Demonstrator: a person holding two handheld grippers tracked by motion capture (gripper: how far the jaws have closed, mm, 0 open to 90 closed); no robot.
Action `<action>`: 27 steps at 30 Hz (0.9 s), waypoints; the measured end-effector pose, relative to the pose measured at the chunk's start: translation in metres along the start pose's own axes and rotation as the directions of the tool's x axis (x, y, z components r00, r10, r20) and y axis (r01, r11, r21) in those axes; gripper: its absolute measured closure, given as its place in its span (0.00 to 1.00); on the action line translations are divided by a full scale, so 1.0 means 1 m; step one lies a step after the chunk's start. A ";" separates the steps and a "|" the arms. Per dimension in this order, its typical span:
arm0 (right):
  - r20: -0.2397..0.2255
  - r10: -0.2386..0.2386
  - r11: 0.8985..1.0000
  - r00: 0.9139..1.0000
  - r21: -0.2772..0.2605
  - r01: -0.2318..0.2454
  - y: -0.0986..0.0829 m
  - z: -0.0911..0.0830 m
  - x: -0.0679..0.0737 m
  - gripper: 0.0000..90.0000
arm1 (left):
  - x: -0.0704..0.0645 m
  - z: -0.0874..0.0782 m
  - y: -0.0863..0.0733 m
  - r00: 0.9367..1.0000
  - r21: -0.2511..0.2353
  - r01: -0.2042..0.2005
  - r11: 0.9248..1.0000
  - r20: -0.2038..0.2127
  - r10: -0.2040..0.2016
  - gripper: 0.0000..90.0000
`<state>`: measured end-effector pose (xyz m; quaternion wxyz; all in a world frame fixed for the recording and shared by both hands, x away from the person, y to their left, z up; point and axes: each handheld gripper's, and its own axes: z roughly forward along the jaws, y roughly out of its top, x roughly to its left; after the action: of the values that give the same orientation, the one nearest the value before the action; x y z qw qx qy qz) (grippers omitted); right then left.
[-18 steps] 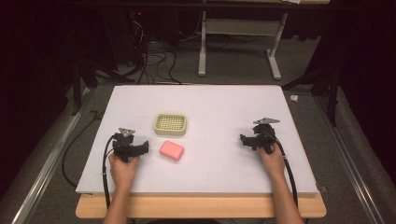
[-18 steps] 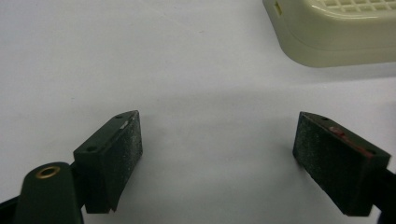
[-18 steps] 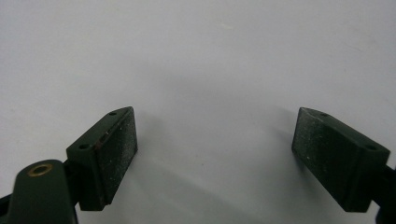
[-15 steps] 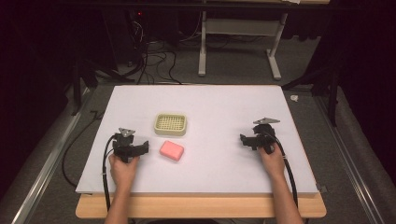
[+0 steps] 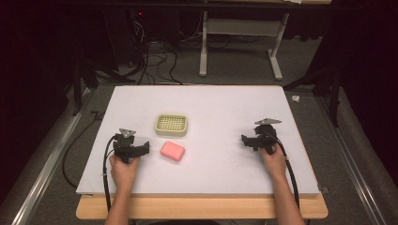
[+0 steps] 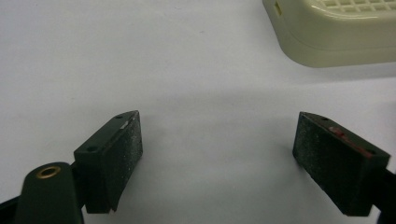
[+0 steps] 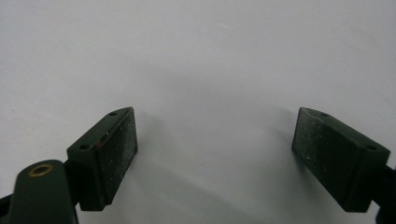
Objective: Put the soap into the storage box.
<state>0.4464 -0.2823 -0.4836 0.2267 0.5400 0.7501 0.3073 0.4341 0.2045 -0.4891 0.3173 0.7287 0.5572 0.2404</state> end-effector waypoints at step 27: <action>0.002 -0.004 1.000 1.000 0.000 0.004 0.000 0.000 0.000 0.16 | 0.001 0.000 0.002 1.000 0.008 0.009 1.000 0.006 -0.009 0.18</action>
<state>0.4465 -0.2820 -0.4837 0.2283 0.5388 0.7509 0.3063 0.4357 0.2048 -0.4880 0.3172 0.7282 0.5604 0.2347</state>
